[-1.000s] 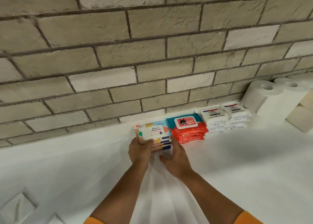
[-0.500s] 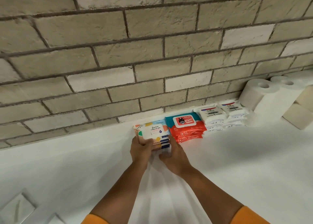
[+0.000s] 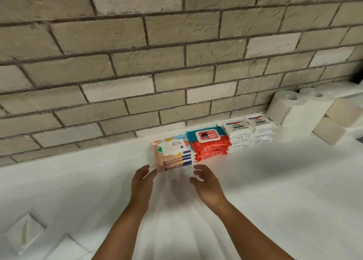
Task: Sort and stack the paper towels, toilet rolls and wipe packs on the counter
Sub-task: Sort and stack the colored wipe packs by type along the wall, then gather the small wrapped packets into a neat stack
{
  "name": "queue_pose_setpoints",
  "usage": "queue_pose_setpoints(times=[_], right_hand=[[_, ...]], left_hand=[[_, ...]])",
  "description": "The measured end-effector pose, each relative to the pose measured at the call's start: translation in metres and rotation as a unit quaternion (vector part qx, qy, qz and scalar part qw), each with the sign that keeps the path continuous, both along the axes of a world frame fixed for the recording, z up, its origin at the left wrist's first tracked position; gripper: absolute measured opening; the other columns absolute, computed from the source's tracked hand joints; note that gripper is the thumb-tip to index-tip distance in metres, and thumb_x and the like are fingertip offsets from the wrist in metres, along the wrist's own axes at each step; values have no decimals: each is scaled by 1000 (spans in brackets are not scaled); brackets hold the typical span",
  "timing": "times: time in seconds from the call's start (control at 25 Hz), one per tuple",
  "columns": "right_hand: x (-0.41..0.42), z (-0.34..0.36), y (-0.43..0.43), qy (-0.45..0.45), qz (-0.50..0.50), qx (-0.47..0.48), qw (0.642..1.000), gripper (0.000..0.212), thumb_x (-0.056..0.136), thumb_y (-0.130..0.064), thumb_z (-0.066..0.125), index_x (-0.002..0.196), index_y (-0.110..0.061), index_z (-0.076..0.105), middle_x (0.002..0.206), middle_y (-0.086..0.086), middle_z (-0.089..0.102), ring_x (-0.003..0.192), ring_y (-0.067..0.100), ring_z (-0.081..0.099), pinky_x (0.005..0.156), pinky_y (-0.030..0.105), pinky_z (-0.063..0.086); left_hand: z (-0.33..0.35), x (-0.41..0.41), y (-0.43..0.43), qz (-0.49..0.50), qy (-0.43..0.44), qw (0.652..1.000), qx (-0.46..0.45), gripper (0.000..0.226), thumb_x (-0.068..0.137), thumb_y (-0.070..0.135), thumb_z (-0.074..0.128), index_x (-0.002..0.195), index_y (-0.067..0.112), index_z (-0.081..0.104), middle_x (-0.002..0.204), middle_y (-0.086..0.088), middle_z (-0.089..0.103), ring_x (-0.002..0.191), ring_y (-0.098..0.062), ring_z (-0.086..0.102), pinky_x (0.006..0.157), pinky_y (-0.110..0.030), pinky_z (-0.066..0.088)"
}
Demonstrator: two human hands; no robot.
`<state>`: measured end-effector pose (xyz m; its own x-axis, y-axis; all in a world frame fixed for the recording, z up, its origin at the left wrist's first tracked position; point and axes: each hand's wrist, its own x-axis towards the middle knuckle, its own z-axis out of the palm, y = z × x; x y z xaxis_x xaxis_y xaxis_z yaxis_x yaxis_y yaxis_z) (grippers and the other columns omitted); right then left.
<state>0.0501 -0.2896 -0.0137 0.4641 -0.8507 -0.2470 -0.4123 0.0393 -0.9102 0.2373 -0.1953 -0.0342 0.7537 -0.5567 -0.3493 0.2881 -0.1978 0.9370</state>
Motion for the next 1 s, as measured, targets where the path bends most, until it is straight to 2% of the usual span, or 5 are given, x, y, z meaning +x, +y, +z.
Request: queue_pose_setpoints(times=[0.08, 0.16, 0.32, 0.52, 1.0], right_hand=[[-13, -1, 19, -41, -11, 39, 998, 24, 93, -18, 68, 113, -29, 65, 113, -6, 71, 98, 9, 68, 75, 15, 53], [-25, -3, 35, -39, 6, 56, 998, 20, 91, -19, 67, 106, -32, 69, 108, -6, 73, 100, 12, 68, 84, 25, 57], [-46, 0, 59, -27, 83, 97, 991, 21, 90, -18, 66, 105, -32, 71, 106, -4, 74, 101, 12, 69, 92, 36, 56], [-54, 1, 79, -25, 131, 125, 983, 21, 89, -22, 65, 103, -37, 70, 109, -5, 73, 101, 12, 69, 93, 38, 55], [-19, -1, 159, 40, 259, 108, 959, 16, 90, -33, 63, 104, -40, 67, 104, -11, 70, 89, 9, 68, 74, 24, 50]], left_hand=[[7, -16, 33, 7, 28, 999, -34, 40, 85, 16, 75, 124, 16, 63, 125, -14, 67, 109, -29, 67, 95, -41, 53], [12, -35, 65, 12, 33, 999, -30, 30, 90, 9, 70, 119, 16, 65, 113, -15, 72, 101, -32, 71, 91, -42, 55], [12, -76, 119, 30, 26, 999, 2, 45, 76, 23, 75, 119, 21, 64, 106, -11, 75, 97, -31, 72, 88, -44, 56], [21, -95, 156, 41, -13, 998, 48, 22, 94, 10, 64, 115, 17, 66, 99, -10, 76, 93, -30, 72, 81, -40, 57], [22, -90, 264, 41, -87, 984, 153, 13, 94, 6, 63, 99, 14, 71, 88, -10, 74, 75, -30, 70, 59, -34, 55]])
